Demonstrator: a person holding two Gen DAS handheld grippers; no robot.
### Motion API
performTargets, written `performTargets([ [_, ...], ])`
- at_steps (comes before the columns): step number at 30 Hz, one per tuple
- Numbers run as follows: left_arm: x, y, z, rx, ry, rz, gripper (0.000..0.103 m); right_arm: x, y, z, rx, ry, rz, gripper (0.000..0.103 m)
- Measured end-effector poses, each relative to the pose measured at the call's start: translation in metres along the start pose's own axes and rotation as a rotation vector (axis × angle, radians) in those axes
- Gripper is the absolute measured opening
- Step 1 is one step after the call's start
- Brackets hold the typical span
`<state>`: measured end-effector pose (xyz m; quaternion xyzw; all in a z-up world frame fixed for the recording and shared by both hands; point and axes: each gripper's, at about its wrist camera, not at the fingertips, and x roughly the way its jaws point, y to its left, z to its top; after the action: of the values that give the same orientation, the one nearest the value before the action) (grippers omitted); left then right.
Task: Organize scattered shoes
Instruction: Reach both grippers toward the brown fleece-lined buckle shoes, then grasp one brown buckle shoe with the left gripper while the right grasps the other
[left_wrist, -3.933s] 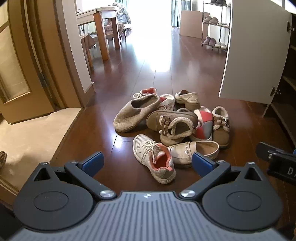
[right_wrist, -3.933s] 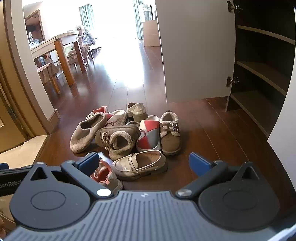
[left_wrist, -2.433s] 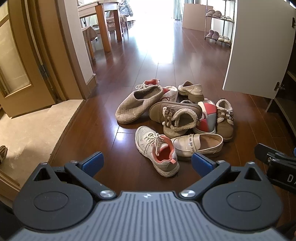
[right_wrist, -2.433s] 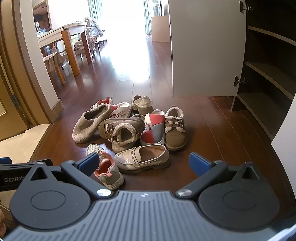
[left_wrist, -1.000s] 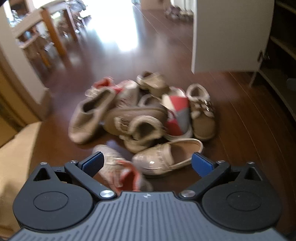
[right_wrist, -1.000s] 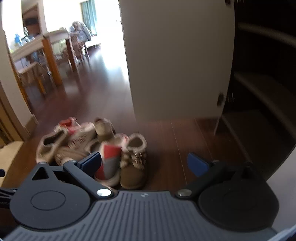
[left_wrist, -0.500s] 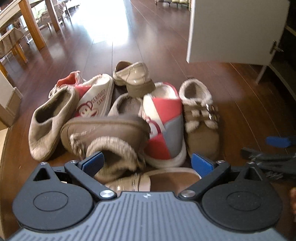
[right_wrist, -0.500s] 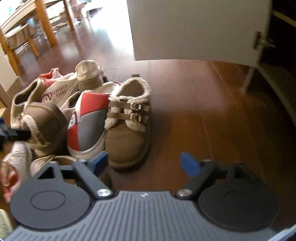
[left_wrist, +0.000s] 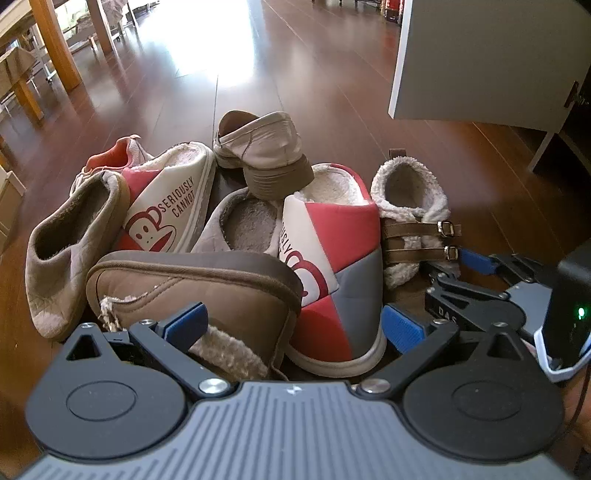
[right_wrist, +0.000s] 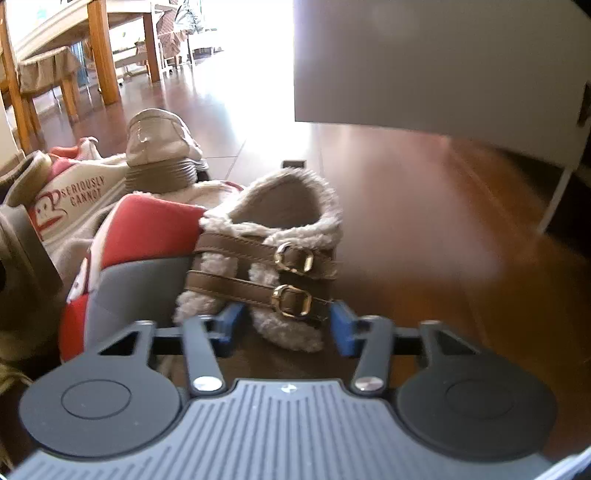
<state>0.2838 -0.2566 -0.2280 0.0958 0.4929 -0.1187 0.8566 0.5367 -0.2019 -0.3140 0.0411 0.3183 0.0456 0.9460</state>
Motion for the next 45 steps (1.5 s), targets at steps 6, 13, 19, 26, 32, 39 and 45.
performTargets([
  [6, -0.002, -0.009, -0.001, 0.004, 0.017, -0.038, 0.101, -0.028, -0.018, 0.000, -0.054, 0.066, 0.060, 0.017],
  [13, 0.004, -0.032, -0.014, 0.054, 0.051, -0.110, 0.101, -0.089, -0.065, -0.016, 0.077, 0.283, 0.099, 0.048],
  [19, 0.013, -0.067, -0.034, 0.171, 0.021, -0.233, 0.101, -0.081, -0.077, 0.032, 0.161, 0.231, 0.049, 0.044],
  [26, 0.032, -0.131, -0.054, 0.414, -0.029, -0.296, 0.088, -0.005, -0.080, 0.054, 0.189, 0.433, 0.056, 0.010],
  [32, 0.062, -0.140, -0.057, 0.315, 0.034, -0.397, 0.059, -0.006, -0.083, 0.044, 0.148, 0.402, 0.080, 0.008],
  [39, 0.024, -0.167, -0.086, 0.392, 0.065, -0.513, 0.051, -0.069, -0.100, 0.029, 0.160, 0.377, 0.072, 0.007],
  [45, -0.002, -0.227, -0.133, 0.486, 0.124, -0.619, 0.047, -0.130, -0.142, -0.017, 0.195, 0.443, -0.037, 0.008],
])
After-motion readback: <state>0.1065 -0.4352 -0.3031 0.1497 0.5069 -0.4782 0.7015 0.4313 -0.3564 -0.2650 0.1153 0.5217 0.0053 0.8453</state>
